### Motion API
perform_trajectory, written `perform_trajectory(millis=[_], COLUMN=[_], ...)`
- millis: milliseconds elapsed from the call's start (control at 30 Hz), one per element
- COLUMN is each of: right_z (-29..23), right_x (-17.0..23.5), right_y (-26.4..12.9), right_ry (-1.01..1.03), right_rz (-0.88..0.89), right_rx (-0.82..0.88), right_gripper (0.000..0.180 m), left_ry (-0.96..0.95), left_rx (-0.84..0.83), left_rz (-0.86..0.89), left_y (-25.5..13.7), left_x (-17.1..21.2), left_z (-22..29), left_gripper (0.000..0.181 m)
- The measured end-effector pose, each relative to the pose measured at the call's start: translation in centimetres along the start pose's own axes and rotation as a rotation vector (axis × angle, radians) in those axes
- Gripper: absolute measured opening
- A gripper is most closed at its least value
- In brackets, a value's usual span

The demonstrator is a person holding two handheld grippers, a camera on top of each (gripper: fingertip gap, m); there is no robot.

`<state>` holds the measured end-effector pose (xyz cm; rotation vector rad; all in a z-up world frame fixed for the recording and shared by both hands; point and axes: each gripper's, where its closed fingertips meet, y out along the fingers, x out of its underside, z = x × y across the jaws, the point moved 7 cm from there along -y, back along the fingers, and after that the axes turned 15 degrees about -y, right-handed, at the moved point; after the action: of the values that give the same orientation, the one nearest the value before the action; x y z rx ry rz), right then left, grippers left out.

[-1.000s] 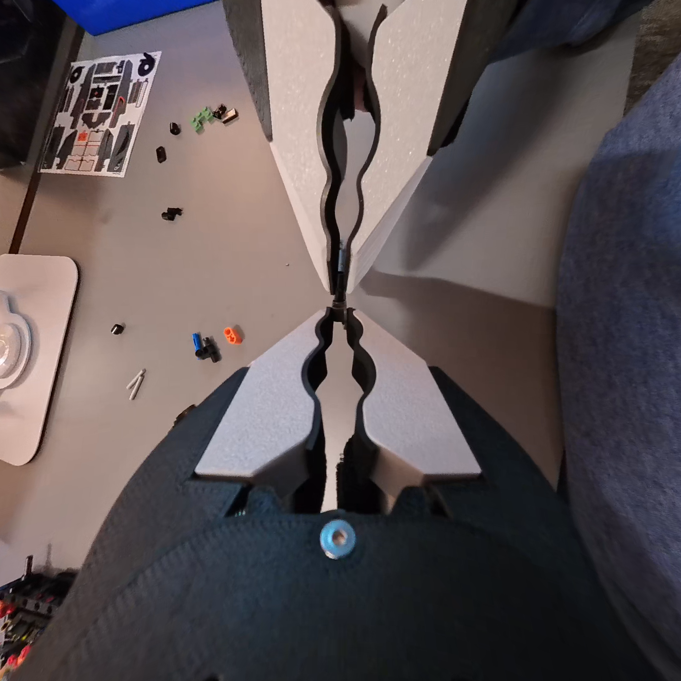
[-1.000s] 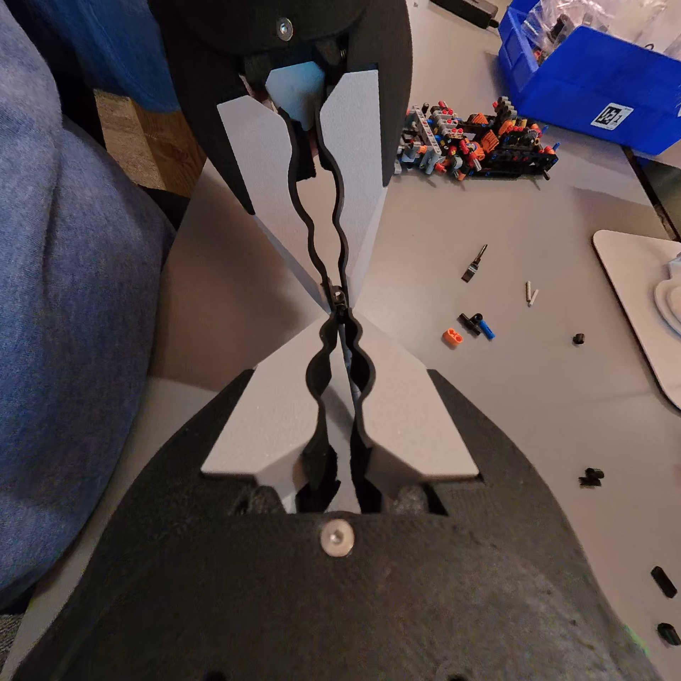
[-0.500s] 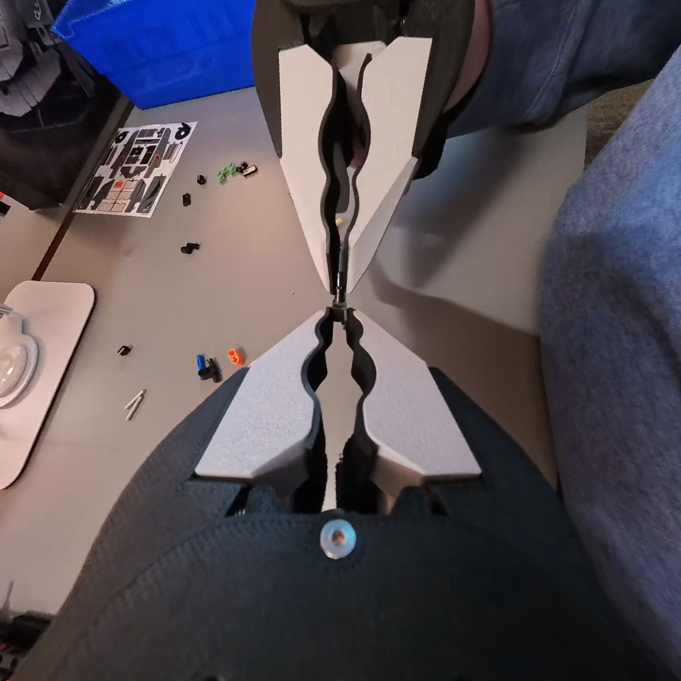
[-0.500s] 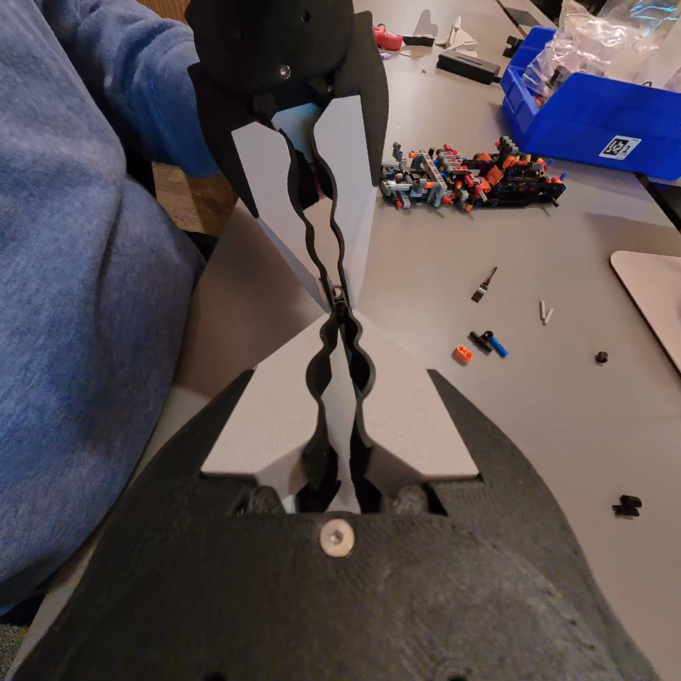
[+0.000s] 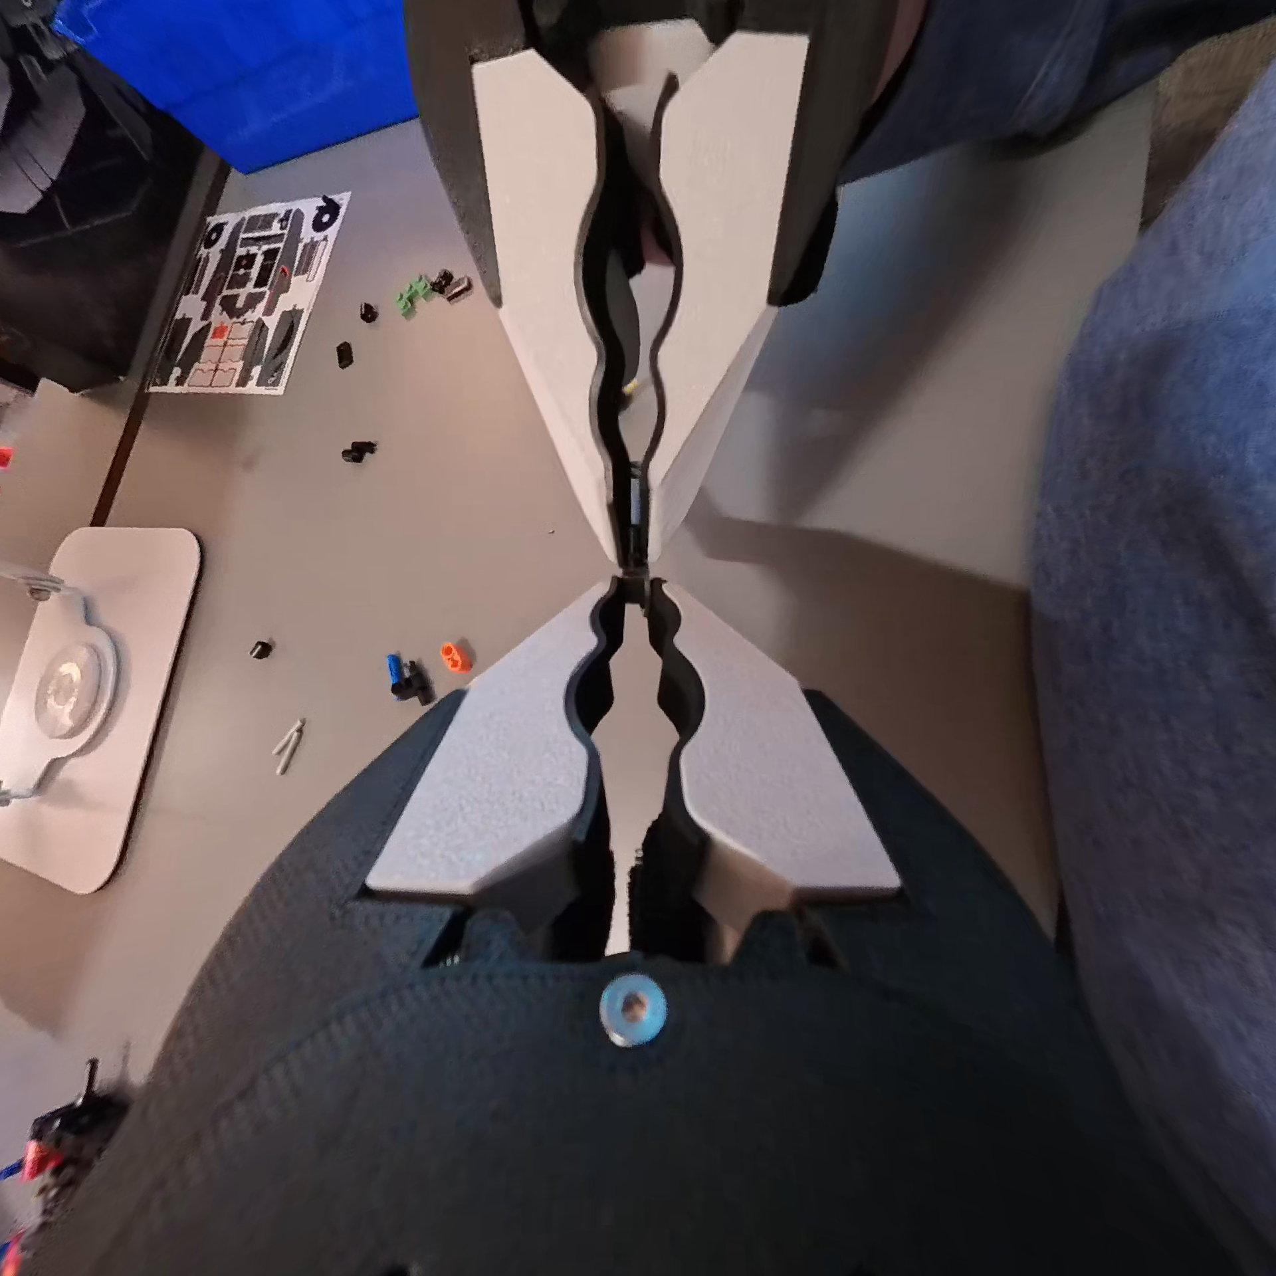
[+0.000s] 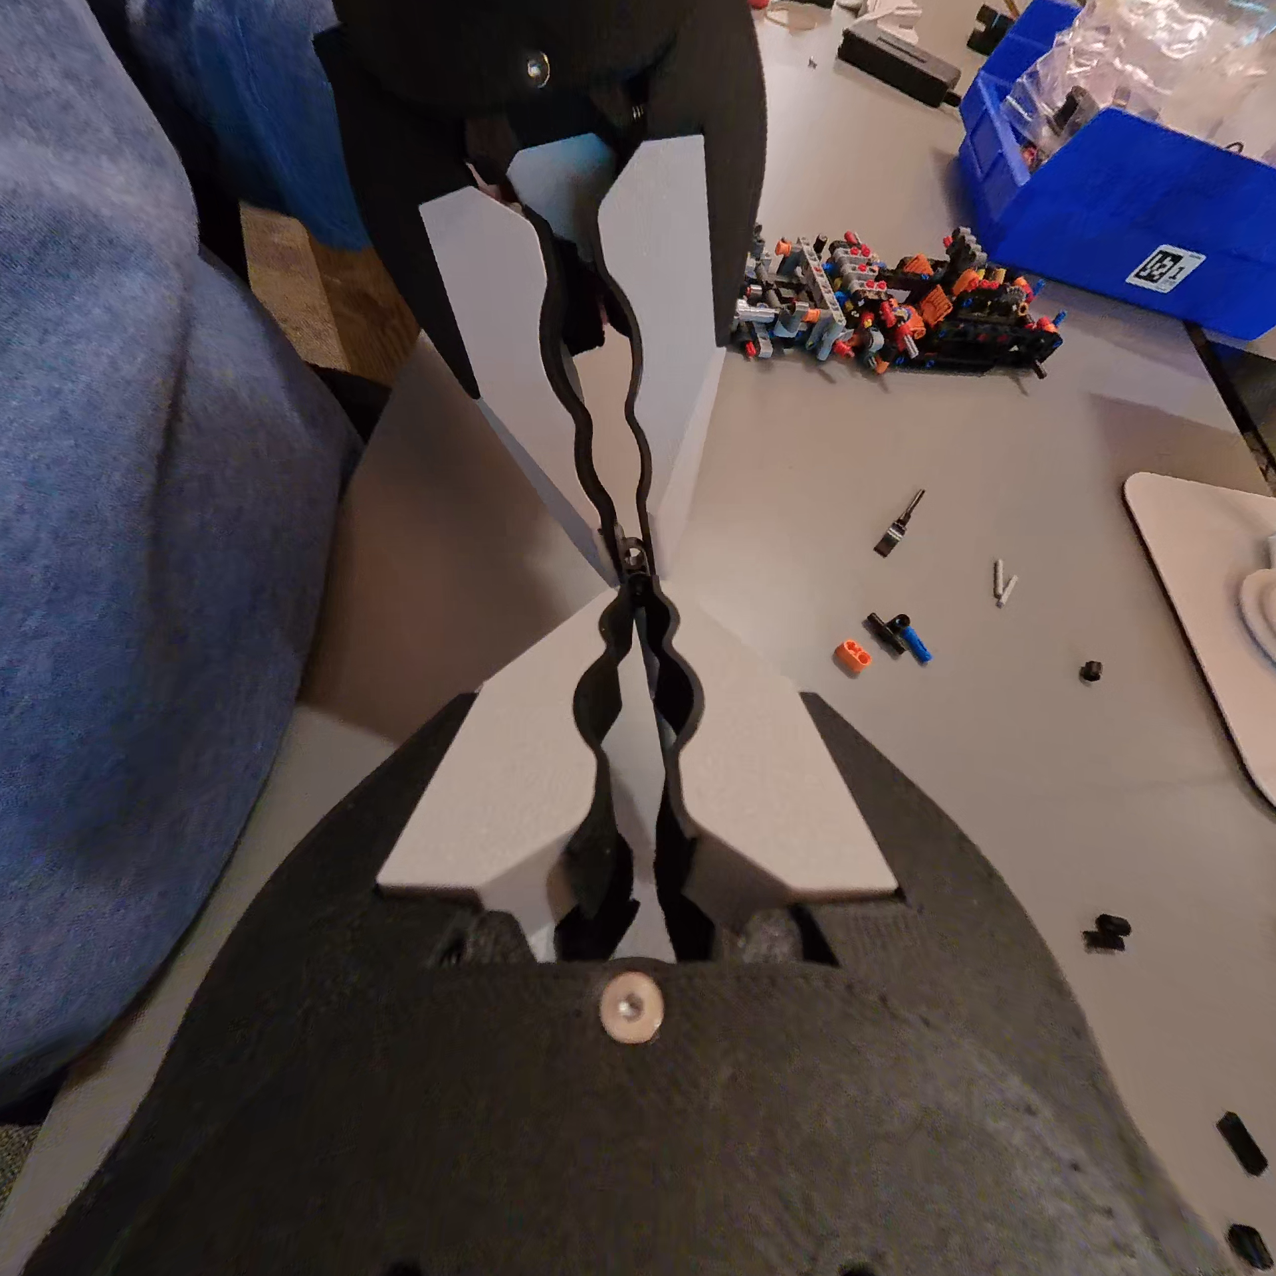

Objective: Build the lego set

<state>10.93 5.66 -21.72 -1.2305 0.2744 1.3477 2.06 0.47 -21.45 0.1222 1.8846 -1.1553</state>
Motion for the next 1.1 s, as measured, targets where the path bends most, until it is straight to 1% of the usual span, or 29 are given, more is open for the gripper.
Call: perform_trajectory(millis=[167, 200, 267, 333, 367, 433, 533, 567, 633, 700, 800, 900, 1100], right_z=[-0.2, -0.2, 0.3, 0.8, 0.9, 0.5, -0.7, -0.8, -0.8, -0.8, -0.8, -0.9, -0.8], right_x=[-0.1, -0.1, -0.2, -0.7, -0.8, -1.2, -1.3, -1.2, -1.4, -1.4, -1.5, -1.4, -1.1], right_y=[0.6, 0.7, 0.7, 0.0, -0.5, -0.9, -0.3, -0.1, -0.2, -0.3, -0.2, 0.0, 0.2], right_ry=[-0.027, -0.025, -0.010, 0.000, -0.018, -0.103, -0.272, -0.296, -0.310, -0.318, -0.357, -0.386, -0.393], right_rz=[-0.061, -0.080, -0.082, -0.065, -0.092, -0.134, -0.250, -0.276, -0.274, -0.283, -0.306, -0.337, -0.355], right_rx=[-0.005, -0.022, 0.000, 0.047, 0.089, 0.164, 0.286, 0.328, 0.386, 0.392, 0.408, 0.399, 0.390], right_gripper=[0.000, 0.001, 0.002, 0.022, 0.030, 0.036, 0.037, 0.036, 0.029, 0.025, 0.030, 0.028, 0.026], left_ry=[-0.013, -0.046, -0.118, -0.225, -0.275, -0.411, -0.618, -0.672, -0.739, -0.762, -0.782, -0.819, -0.833], left_rx=[0.012, 0.041, 0.063, 0.096, 0.111, 0.181, 0.303, 0.339, 0.378, 0.401, 0.415, 0.457, 0.458], left_rz=[-0.053, -0.076, -0.044, -0.013, 0.012, 0.058, 0.156, 0.183, 0.205, 0.210, 0.198, 0.219, 0.206], left_y=[0.1, 0.3, 0.2, 0.1, 0.0, 0.0, 0.1, 0.1, 0.3, 0.4, 0.6, 0.6, 0.9], left_x=[0.4, 0.5, 0.4, 0.4, 0.4, 0.4, 0.1, 0.1, 0.2, 0.3, 0.3, 0.2, 0.4], left_z=[0.0, -0.1, -0.8, -1.5, -1.8, -2.2, -2.8, -2.9, -3.0, -2.8, -2.7, -2.8, -2.9], left_gripper=[0.004, 0.005, 0.005, 0.005, 0.005, 0.005, 0.005, 0.005, 0.005, 0.005, 0.005, 0.005, 0.005])
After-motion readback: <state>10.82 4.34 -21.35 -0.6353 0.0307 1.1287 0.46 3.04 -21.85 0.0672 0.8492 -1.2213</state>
